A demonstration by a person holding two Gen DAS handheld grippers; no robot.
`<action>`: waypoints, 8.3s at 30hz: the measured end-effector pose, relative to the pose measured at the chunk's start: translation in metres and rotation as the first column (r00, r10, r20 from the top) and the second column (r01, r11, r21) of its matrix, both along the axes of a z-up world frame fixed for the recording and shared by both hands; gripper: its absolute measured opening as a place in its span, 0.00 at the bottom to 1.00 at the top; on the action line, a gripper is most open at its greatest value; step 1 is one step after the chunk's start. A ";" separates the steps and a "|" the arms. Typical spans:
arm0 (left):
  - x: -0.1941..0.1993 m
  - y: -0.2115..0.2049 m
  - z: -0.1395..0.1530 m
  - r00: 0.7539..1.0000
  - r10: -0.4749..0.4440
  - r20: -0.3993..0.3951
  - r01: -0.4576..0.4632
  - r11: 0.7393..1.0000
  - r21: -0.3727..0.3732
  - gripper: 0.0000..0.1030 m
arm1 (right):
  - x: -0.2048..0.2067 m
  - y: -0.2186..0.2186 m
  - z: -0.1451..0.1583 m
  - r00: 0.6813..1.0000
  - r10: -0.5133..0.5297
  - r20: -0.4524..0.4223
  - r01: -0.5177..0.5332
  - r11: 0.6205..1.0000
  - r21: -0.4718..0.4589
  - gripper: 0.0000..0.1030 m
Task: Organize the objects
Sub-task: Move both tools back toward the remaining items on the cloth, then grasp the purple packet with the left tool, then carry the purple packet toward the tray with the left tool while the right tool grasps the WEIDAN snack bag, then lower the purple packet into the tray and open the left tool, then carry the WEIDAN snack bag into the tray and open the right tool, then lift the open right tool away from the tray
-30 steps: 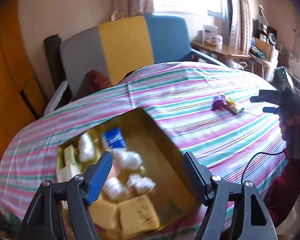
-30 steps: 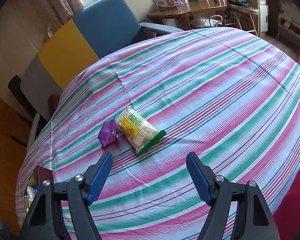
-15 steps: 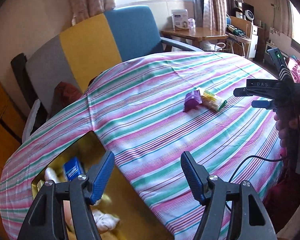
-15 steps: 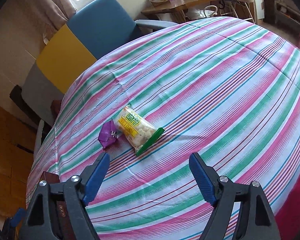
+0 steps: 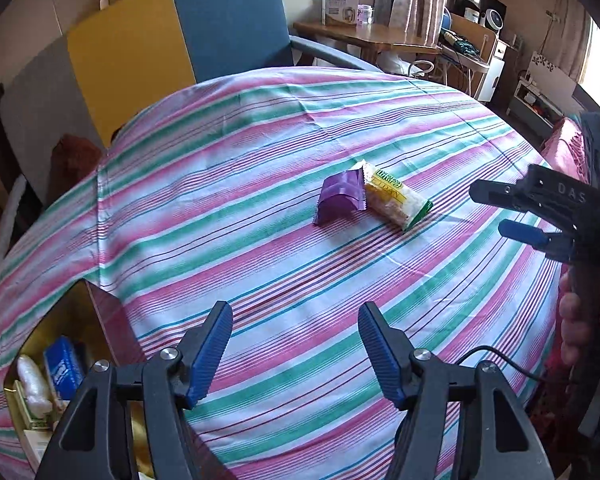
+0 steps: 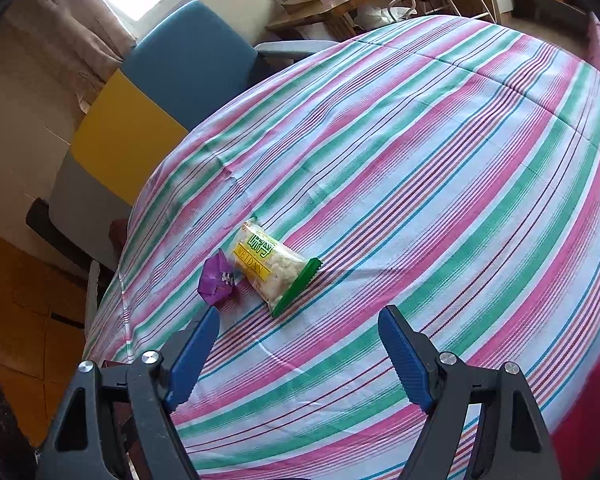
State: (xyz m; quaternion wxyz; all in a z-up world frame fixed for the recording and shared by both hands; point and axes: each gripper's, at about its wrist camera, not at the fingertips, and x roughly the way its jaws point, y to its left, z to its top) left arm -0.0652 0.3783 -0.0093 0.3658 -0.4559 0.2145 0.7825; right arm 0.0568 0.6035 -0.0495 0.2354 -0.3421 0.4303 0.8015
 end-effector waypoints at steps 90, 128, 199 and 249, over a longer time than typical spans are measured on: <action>0.006 -0.300 0.012 0.908 0.410 0.086 -0.417 0.860 0.294 0.41 | -0.160 -0.037 -0.050 0.806 0.338 0.487 -0.511 0.813 0.281 0.43; -0.123 -0.171 -0.044 0.872 0.368 0.324 -0.431 0.889 0.151 0.41 | -0.133 -0.117 -0.048 0.703 0.528 0.477 -0.685 0.683 0.253 0.43; 0.035 -0.396 -0.004 0.736 0.677 -0.010 -0.658 0.718 0.228 0.65 | -0.169 -0.408 -0.002 0.524 0.796 0.302 -0.847 0.452 0.278 0.65; 0.080 -0.358 0.022 0.643 0.736 -0.213 -0.704 0.677 0.215 0.65 | -0.045 -0.382 0.029 0.752 0.638 0.166 -0.608 0.572 0.551 0.91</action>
